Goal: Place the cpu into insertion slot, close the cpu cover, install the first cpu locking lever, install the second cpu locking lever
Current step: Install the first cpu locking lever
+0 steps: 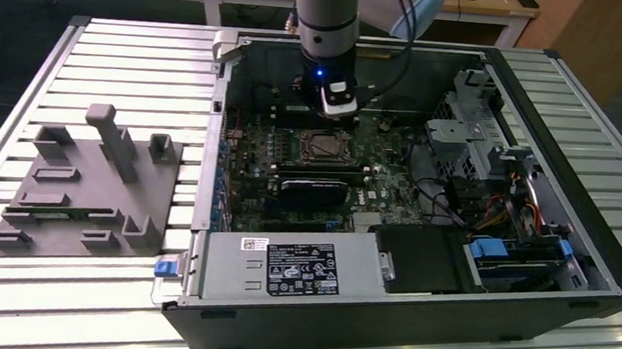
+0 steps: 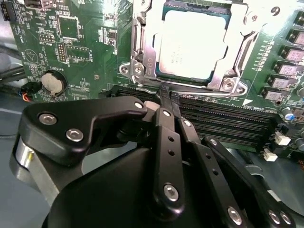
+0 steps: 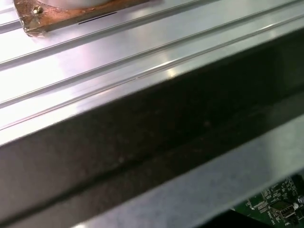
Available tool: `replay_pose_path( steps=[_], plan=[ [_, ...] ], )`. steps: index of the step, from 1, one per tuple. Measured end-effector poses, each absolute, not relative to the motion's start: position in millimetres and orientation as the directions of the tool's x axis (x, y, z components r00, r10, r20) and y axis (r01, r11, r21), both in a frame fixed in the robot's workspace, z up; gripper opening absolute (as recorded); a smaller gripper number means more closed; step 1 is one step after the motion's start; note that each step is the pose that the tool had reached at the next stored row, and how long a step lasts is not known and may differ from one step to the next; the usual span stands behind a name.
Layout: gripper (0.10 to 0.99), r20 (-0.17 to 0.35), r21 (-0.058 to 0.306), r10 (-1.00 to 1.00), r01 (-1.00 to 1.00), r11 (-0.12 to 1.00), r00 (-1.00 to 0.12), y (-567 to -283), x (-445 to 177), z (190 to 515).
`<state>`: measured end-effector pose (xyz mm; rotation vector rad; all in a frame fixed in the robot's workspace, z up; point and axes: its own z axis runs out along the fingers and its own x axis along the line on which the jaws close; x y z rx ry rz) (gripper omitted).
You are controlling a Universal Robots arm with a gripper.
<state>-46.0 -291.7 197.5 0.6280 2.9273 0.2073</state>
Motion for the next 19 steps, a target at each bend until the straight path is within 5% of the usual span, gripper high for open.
replay_pose_path(
  steps=[19],
  plan=[
    [0.106,-0.112,0.156,0.439,0.421,0.894,-0.892,-293.8,-44.1,196.2]
  ],
)
